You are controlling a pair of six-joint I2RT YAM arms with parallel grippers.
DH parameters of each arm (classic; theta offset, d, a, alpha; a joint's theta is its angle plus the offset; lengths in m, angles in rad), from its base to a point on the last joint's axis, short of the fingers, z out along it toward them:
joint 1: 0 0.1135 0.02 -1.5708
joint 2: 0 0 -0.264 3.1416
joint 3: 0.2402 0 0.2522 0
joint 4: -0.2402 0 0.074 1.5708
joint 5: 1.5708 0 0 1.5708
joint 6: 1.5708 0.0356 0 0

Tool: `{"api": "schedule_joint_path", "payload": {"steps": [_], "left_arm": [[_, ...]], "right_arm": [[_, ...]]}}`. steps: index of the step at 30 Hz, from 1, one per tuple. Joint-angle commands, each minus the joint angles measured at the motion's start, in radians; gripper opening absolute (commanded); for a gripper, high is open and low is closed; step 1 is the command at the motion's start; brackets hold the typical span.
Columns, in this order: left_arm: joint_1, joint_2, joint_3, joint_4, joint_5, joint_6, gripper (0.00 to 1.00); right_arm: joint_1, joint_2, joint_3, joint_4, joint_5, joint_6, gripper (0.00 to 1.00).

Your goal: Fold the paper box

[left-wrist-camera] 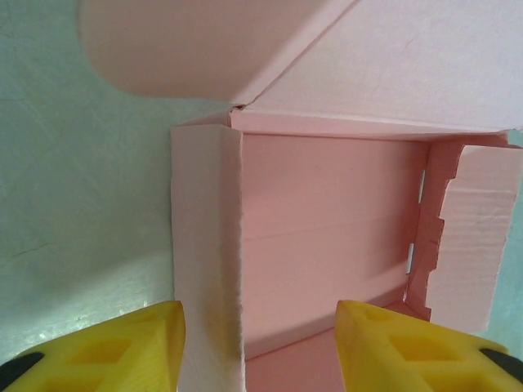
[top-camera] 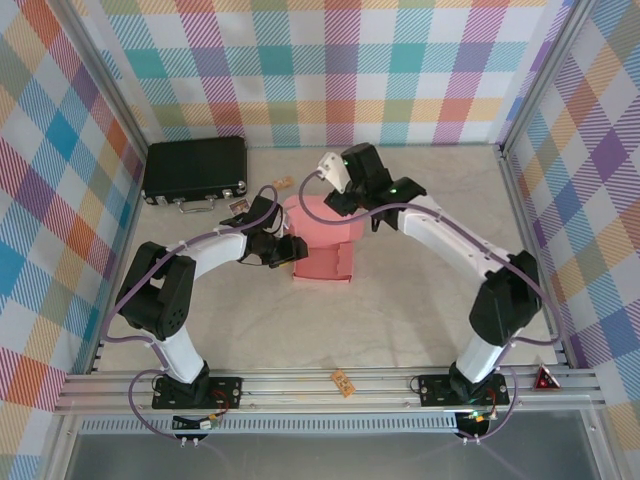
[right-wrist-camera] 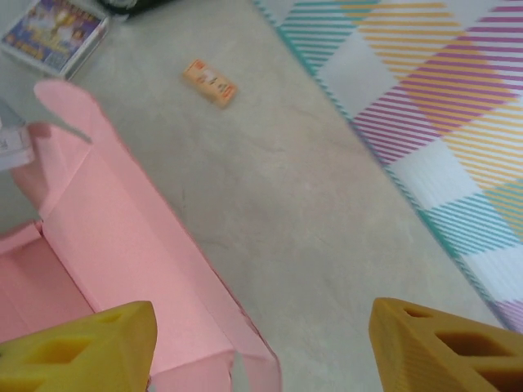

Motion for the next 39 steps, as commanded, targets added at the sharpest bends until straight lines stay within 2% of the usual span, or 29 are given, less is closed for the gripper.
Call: {"api": "schedule_joint_path", "payload": {"steps": [1, 5, 7, 10, 14, 19, 21, 26, 32, 39], "left_arm": [[-0.006, -0.018, -0.012, 0.0, 0.019, -0.012, 0.51], [-0.01, -0.019, -0.02, 0.02, 0.056, -0.018, 0.49], [-0.015, -0.017, -0.026, 0.024, 0.07, -0.025, 0.49], [-0.02, -0.004, -0.034, 0.074, 0.119, -0.049, 0.48], [-0.042, 0.011, -0.037, 0.096, 0.132, -0.067, 0.47], [-0.052, -0.019, -0.048, 0.107, 0.076, -0.081, 0.48], [-0.052, -0.043, -0.058, 0.106, 0.026, -0.084, 0.5], [-0.052, -0.065, -0.081, 0.127, -0.046, -0.092, 0.52], [-0.052, -0.022, -0.072, 0.189, -0.027, -0.101, 0.51], [-0.052, 0.003, -0.077, 0.23, -0.007, -0.115, 0.48]], "right_arm": [[-0.011, -0.085, -0.028, -0.082, 0.049, 0.234, 0.7], [-0.044, -0.17, -0.132, -0.193, 0.025, 0.495, 0.7], [-0.063, -0.224, -0.223, -0.194, -0.018, 0.588, 0.7], [-0.098, -0.301, -0.365, -0.177, -0.111, 0.705, 0.7], [-0.132, -0.354, -0.5, -0.148, -0.212, 0.823, 0.7], [-0.165, -0.31, -0.578, -0.056, -0.392, 0.899, 0.68], [-0.172, -0.27, -0.589, -0.01, -0.419, 0.927, 0.68], [-0.184, -0.159, -0.557, 0.076, -0.443, 0.952, 0.64], [-0.187, -0.014, -0.441, 0.055, -0.426, 0.95, 0.55], [-0.187, 0.053, -0.421, 0.078, -0.429, 0.939, 0.43]]}}
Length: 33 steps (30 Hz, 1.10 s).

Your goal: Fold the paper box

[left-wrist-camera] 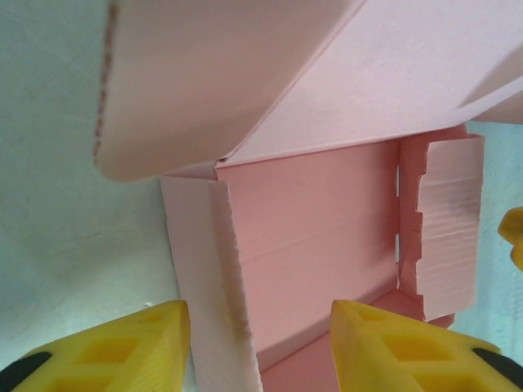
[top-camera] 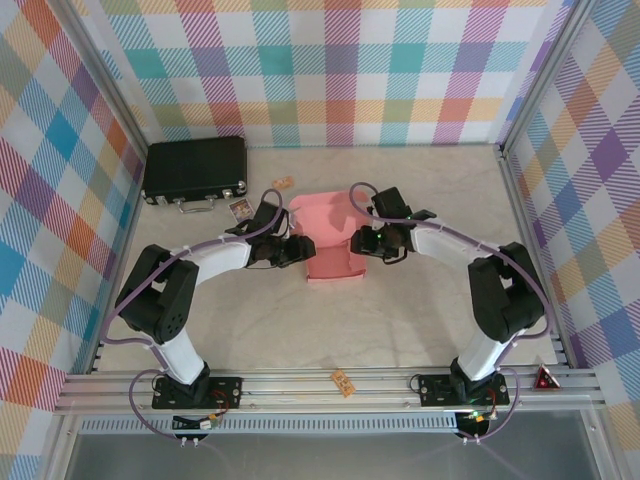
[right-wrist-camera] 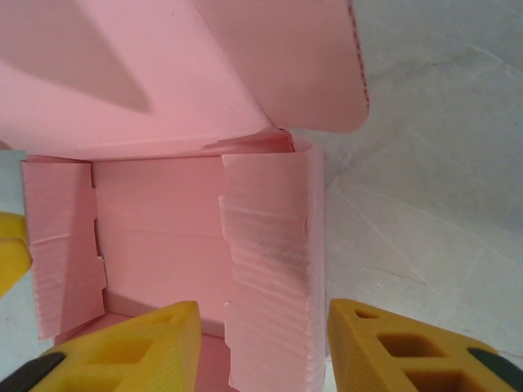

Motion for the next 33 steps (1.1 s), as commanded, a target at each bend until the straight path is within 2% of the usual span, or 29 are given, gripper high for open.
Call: {"api": "schedule_joint_path", "payload": {"steps": [1, 8, 21, 33], "left_arm": [[-0.004, 0.018, -0.008, 0.034, 0.012, -0.012, 0.47], [-0.003, 0.013, -0.023, 0.03, 0.011, -0.018, 0.46], [-0.005, -0.01, -0.055, 0.05, 0.047, -0.031, 0.45], [-0.007, -0.027, -0.074, 0.053, 0.02, -0.043, 0.45]], "right_arm": [[-0.007, 0.038, 0.032, 0.014, -0.013, 0.0, 0.43], [-0.007, 0.072, 0.042, 0.02, 0.023, -0.009, 0.37], [0.007, 0.124, 0.059, 0.021, 0.013, -0.018, 0.31], [0.058, 0.154, 0.089, -0.054, 0.128, -0.055, 0.32]]}}
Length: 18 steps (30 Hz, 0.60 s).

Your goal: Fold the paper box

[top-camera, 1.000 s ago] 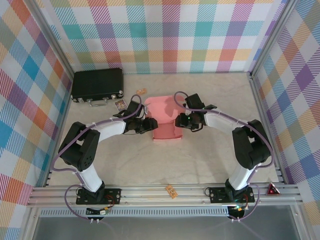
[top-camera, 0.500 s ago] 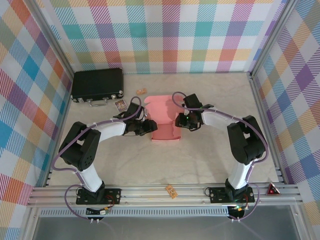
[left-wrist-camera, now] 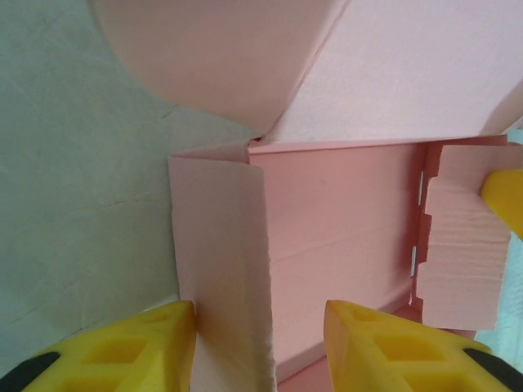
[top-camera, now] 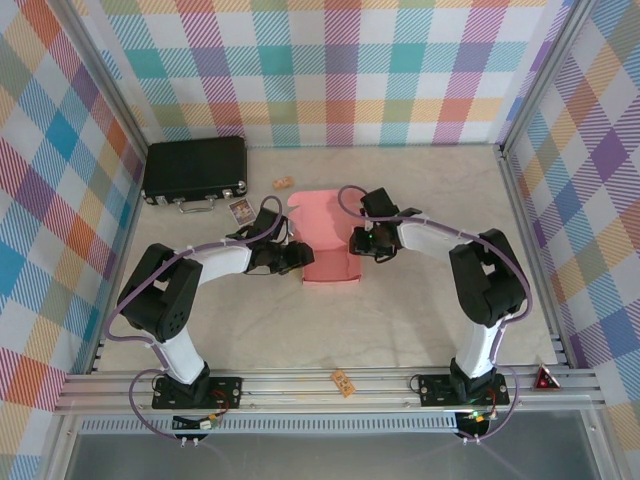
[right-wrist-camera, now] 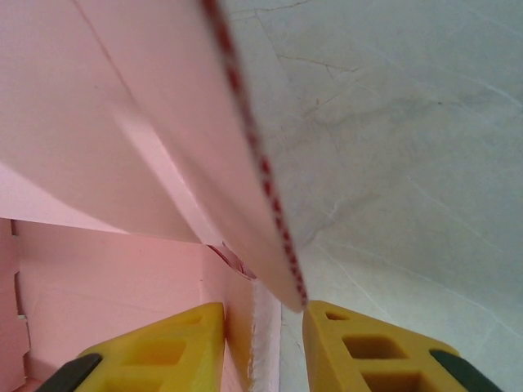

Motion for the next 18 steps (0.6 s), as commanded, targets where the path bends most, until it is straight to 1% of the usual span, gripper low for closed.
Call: {"api": "schedule_joint_path", "payload": {"steps": [1, 3, 7, 9, 15, 18], "left_arm": [[-0.004, -0.04, -0.017, 0.014, 0.0, -0.017, 0.45], [-0.003, -0.043, -0.019, 0.014, -0.001, -0.017, 0.45], [-0.004, -0.043, -0.018, 0.012, 0.003, -0.017, 0.45], [-0.004, -0.041, -0.017, 0.012, 0.004, -0.018, 0.45], [-0.004, -0.037, -0.017, 0.012, 0.005, -0.019, 0.45], [-0.005, -0.034, -0.017, 0.013, 0.007, -0.02, 0.45]], "right_arm": [[0.024, 0.036, 0.027, -0.071, 0.047, -0.027, 0.33], [0.033, 0.038, 0.033, -0.084, 0.064, -0.029, 0.37], [0.04, 0.03, 0.032, -0.088, 0.063, -0.028, 0.4], [0.043, 0.024, 0.033, -0.094, 0.067, -0.029, 0.39], [0.047, 0.034, 0.04, -0.109, 0.094, -0.03, 0.32], [0.049, 0.04, 0.043, -0.112, 0.104, -0.033, 0.32]]}}
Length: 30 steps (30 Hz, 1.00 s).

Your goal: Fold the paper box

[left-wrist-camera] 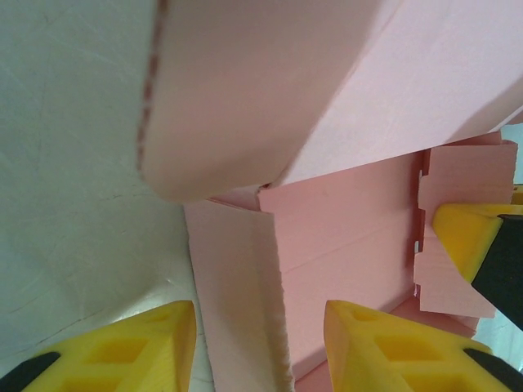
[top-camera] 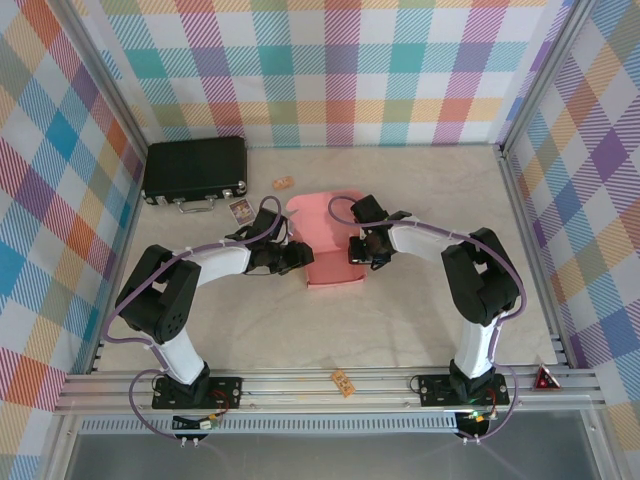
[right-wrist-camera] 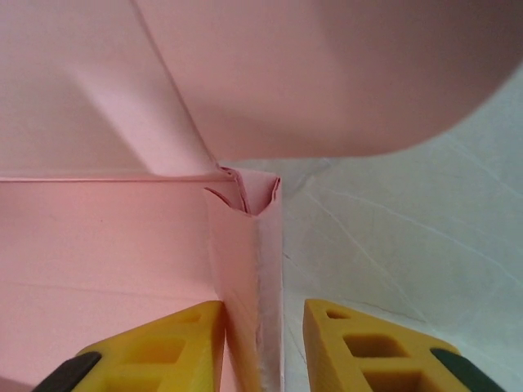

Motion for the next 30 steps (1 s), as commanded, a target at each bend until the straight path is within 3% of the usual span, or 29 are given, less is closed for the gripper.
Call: {"api": "schedule_joint_path", "payload": {"steps": [1, 14, 30], "left_arm": [[-0.005, -0.021, -0.013, 0.012, 0.007, -0.01, 0.45], [-0.008, 0.0, -0.001, 0.012, 0.016, -0.01, 0.45], [-0.012, 0.009, 0.01, 0.005, 0.019, -0.007, 0.44]], "right_arm": [[0.007, 0.015, 0.033, -0.032, 0.027, -0.014, 0.32], [0.012, 0.018, 0.04, -0.023, 0.047, 0.005, 0.29], [0.015, -0.034, 0.027, -0.013, 0.088, 0.028, 0.33]]}}
